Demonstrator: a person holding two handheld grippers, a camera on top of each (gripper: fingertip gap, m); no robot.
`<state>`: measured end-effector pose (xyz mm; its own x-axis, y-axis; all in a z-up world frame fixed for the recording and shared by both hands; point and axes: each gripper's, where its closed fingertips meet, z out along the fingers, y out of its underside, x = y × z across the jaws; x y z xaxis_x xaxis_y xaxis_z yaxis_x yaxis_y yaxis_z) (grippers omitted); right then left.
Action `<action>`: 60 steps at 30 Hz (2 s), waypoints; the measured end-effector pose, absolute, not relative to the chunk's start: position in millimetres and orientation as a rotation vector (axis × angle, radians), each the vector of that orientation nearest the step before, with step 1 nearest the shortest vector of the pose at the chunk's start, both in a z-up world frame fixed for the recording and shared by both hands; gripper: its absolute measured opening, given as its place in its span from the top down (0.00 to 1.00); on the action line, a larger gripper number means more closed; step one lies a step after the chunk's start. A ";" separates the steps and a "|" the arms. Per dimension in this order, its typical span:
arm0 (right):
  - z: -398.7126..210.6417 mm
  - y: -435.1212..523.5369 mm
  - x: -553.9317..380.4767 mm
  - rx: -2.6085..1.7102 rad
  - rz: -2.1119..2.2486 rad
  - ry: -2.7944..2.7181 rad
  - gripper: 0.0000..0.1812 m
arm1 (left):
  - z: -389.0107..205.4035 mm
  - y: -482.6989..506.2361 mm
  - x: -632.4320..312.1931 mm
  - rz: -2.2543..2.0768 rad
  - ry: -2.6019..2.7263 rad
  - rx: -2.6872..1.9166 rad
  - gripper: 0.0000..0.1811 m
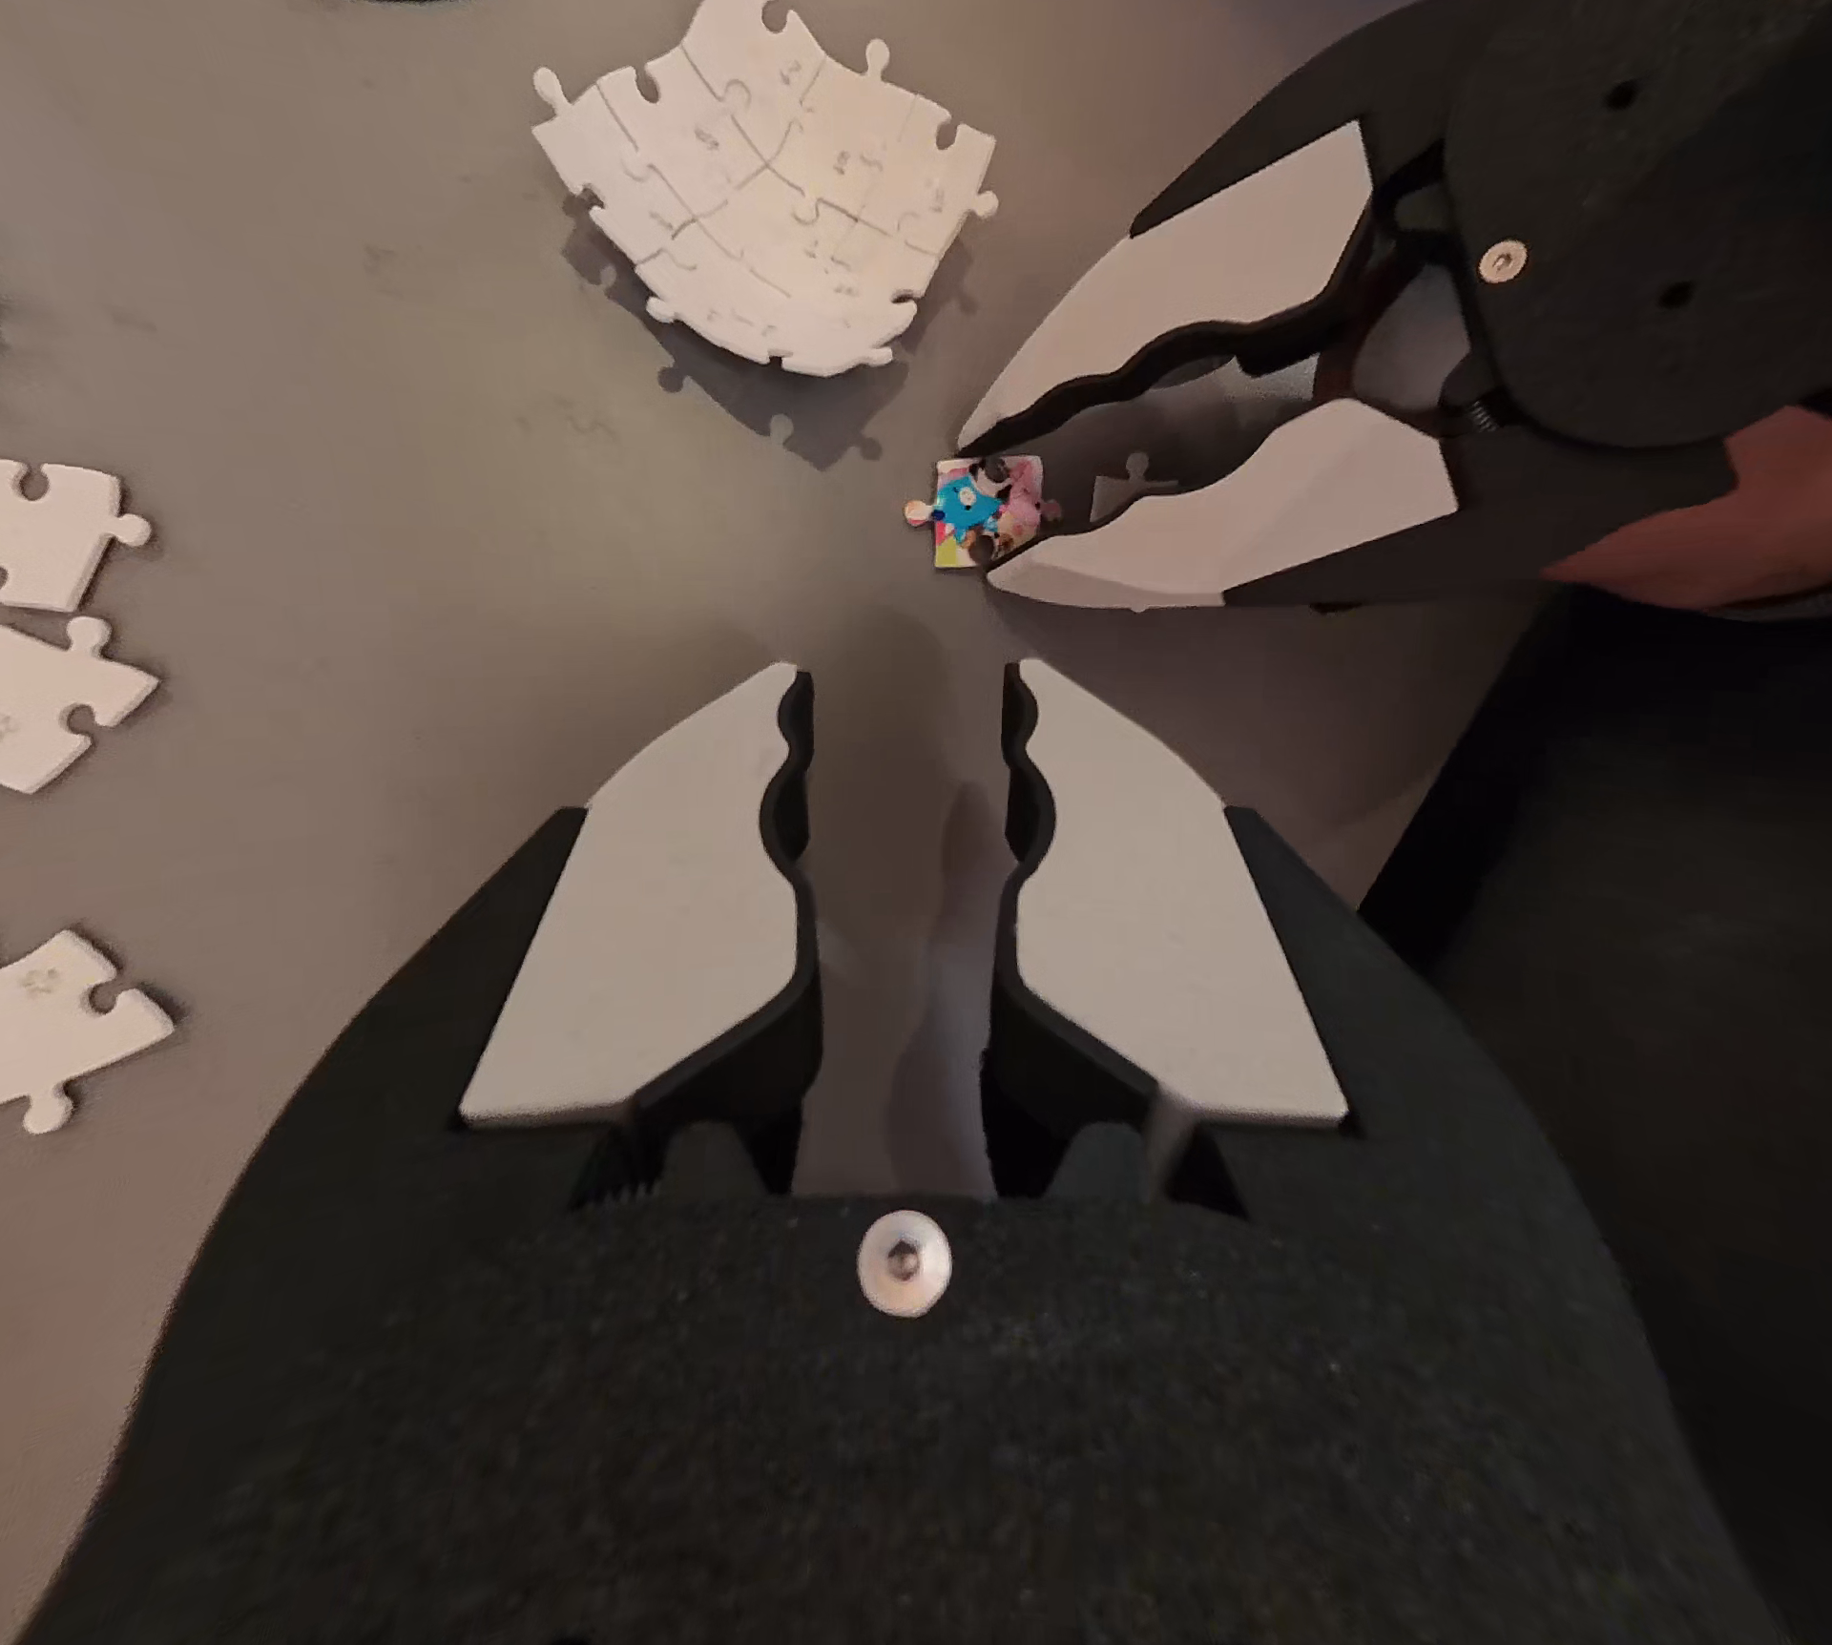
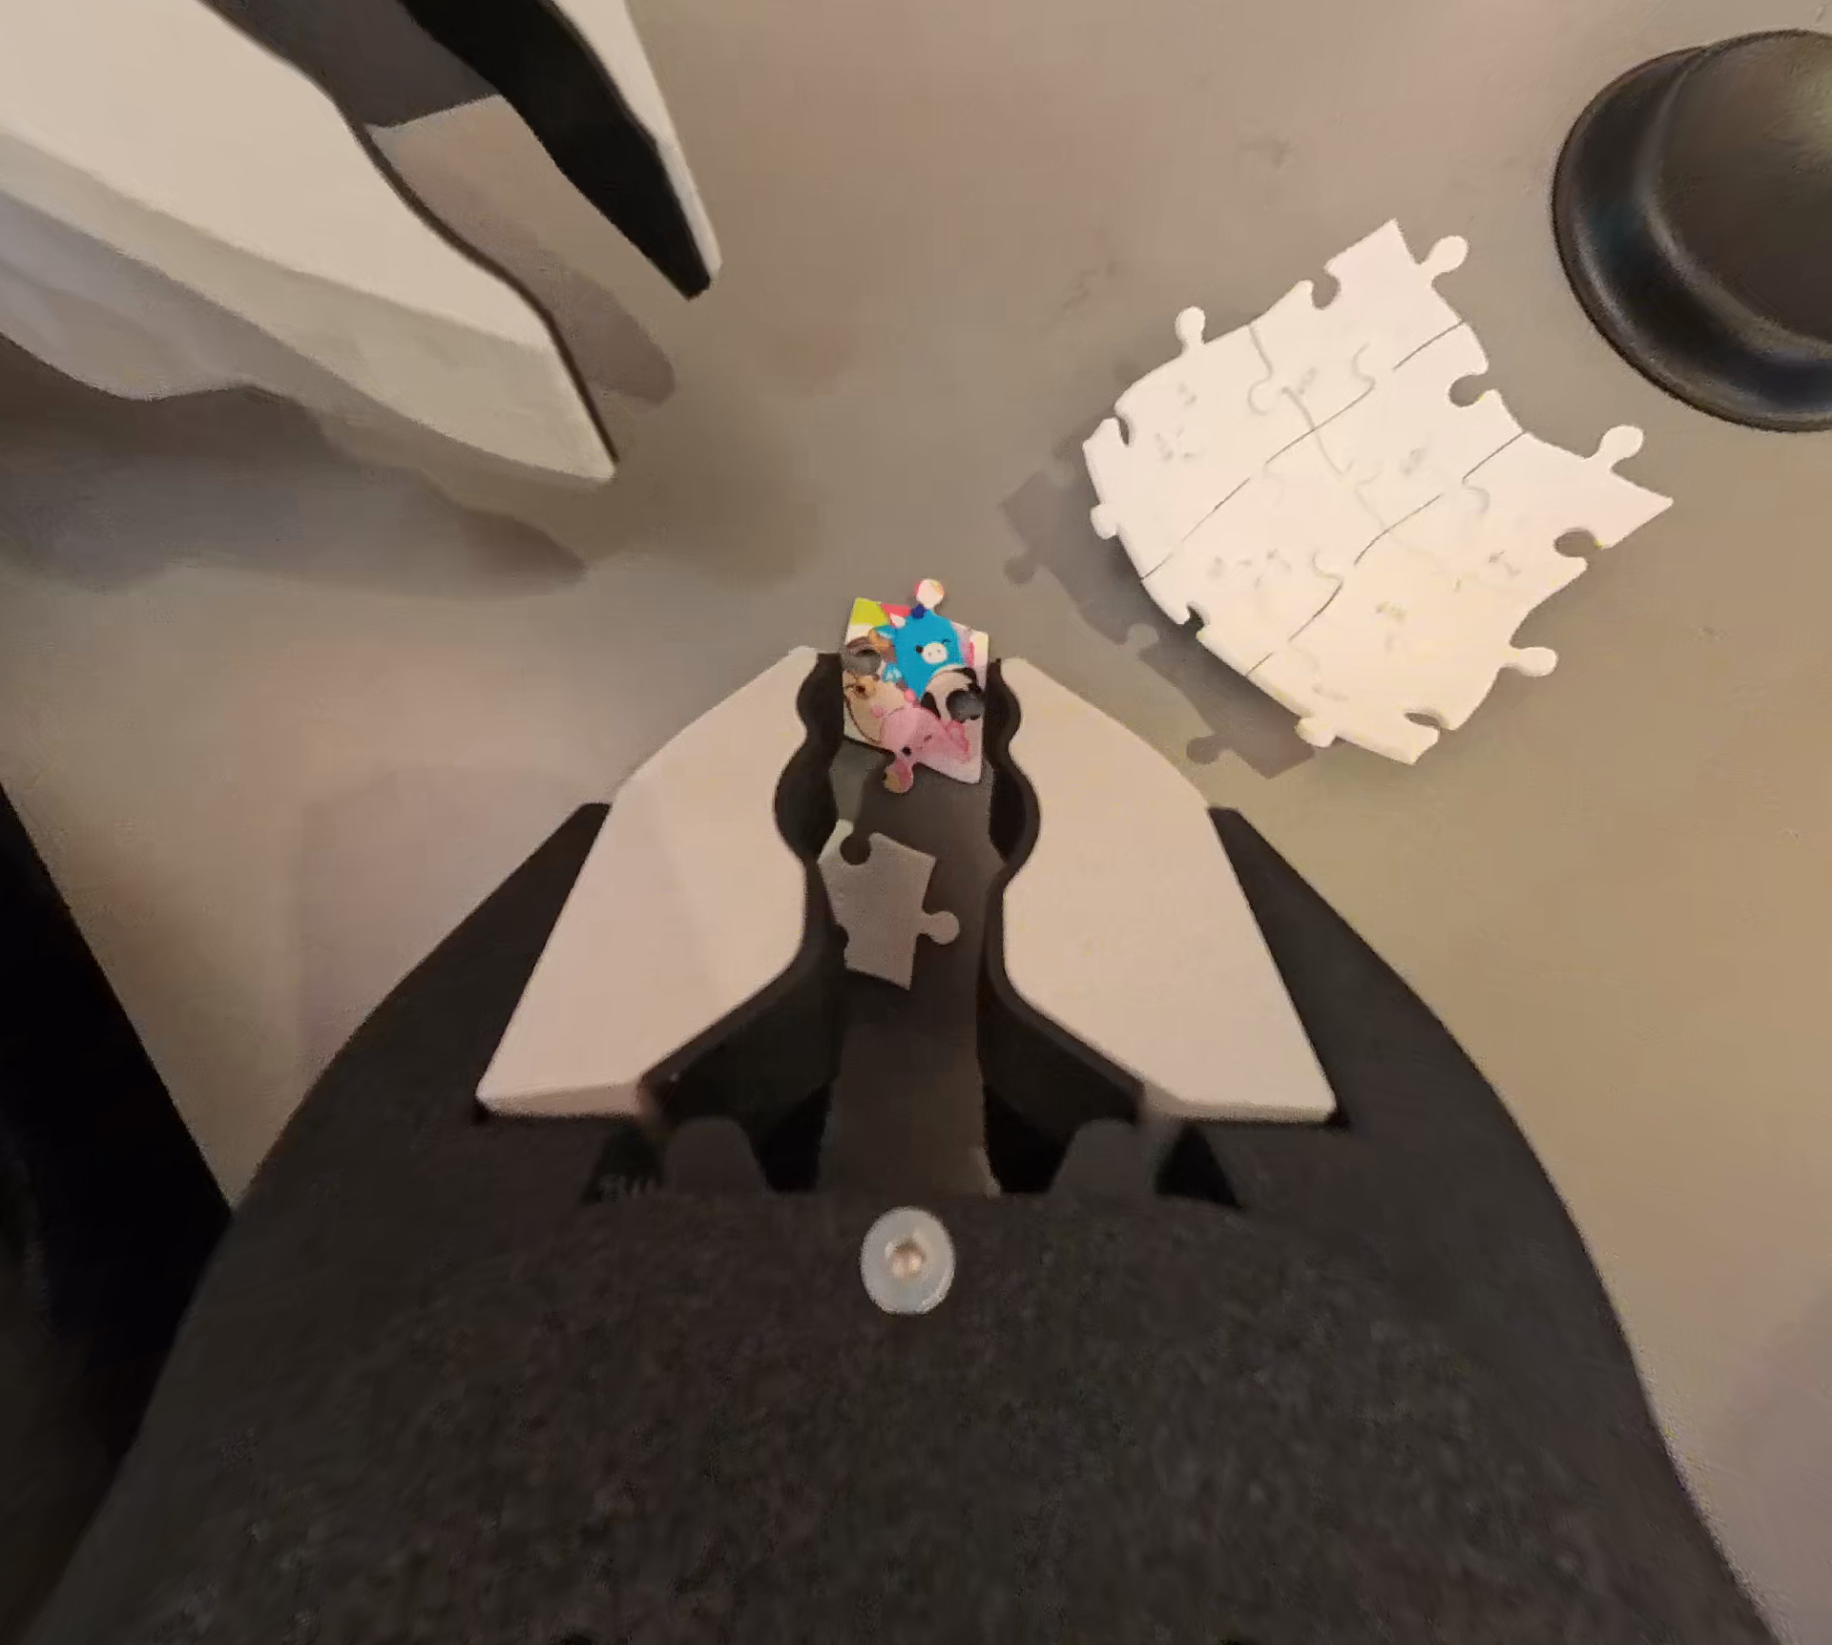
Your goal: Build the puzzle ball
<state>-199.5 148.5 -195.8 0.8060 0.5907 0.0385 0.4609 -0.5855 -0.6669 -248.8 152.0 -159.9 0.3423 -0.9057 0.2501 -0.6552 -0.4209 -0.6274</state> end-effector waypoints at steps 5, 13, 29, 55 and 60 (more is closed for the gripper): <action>-171.6 138.9 -216.6 -2.241 0.642 -0.672 0.85 | -148.3 149.2 -246.7 -0.921 1.379 -2.064 0.79; -106.9 114.7 -236.0 -1.987 1.382 -0.672 0.85 | -93.4 127.1 -248.7 -1.163 1.508 -1.626 0.79; -90.8 95.4 -246.4 -1.826 1.749 -0.709 0.87 | -95.2 94.9 -242.1 -1.096 1.743 -1.335 0.99; -117.7 116.0 -220.7 -1.993 1.157 -0.776 0.99 | -118.4 114.3 -225.4 -1.348 1.711 -1.892 0.99; -119.1 117.9 -217.2 -2.009 1.191 -0.725 0.99 | -118.6 118.6 -227.3 -1.406 1.641 -1.913 0.98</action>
<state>-217.2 117.9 -119.1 0.4258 0.7427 -0.5169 0.1178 -0.6119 -0.7821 -227.3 118.6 -118.6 -0.1031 -0.8648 0.4914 -0.6183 -0.3313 -0.7127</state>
